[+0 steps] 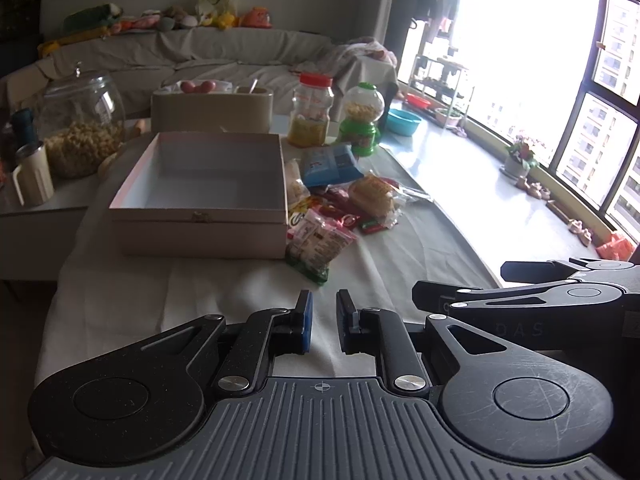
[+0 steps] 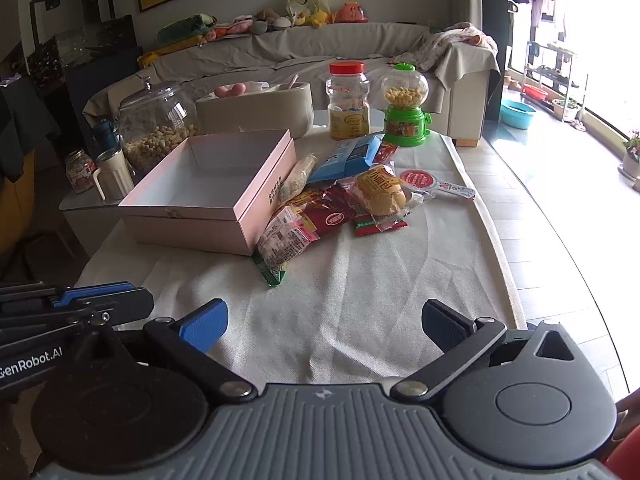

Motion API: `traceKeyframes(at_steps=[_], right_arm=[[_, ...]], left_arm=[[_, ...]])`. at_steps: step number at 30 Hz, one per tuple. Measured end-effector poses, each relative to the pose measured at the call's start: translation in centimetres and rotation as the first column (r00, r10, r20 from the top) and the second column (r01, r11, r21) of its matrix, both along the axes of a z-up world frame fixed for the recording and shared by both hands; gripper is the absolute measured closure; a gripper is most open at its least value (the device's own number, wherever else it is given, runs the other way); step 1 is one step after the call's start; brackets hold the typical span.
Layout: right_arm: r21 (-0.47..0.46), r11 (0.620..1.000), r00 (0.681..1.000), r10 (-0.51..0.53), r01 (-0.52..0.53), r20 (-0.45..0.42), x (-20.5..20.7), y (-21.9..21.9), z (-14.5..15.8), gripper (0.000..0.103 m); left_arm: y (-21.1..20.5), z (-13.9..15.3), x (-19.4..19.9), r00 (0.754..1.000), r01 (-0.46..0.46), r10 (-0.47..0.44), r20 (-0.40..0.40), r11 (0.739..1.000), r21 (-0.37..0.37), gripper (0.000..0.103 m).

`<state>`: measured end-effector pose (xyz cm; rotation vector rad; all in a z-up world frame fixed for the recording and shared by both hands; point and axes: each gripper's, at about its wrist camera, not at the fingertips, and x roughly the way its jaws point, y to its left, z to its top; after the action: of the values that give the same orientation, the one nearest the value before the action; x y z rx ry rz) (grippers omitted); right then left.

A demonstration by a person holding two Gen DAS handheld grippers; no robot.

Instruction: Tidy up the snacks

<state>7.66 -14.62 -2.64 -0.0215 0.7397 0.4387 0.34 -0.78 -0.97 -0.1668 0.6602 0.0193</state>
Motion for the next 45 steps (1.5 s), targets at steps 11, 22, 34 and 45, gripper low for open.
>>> traceKeyframes(at_steps=[11, 22, 34, 45], right_arm=[[0.0, 1.0, 1.0, 0.0, 0.0, 0.001, 0.05, -0.01, 0.02, 0.0], [0.006, 1.0, 1.0, 0.009, -0.009, 0.002, -0.3, -0.02, 0.39, 0.0], [0.004, 1.0, 1.0, 0.01, -0.01, 0.004, -0.46, 0.02, 0.42, 0.0], [0.005, 1.0, 1.0, 0.008, -0.008, 0.001, -0.49, 0.01, 0.45, 0.0]], left_arm=[[-0.18, -0.02, 0.02, 1.0, 0.001, -0.001, -0.001, 1.0, -0.005, 0.086], [0.16, 0.14, 0.0, 1.0, 0.009, -0.009, -0.002, 1.0, -0.021, 0.086], [0.19, 0.15, 0.07, 1.0, 0.005, -0.005, 0.0, 1.0, -0.027, 0.086], [0.64, 0.08, -0.1, 1.0, -0.006, 0.006, -0.008, 0.999, -0.047, 0.086]])
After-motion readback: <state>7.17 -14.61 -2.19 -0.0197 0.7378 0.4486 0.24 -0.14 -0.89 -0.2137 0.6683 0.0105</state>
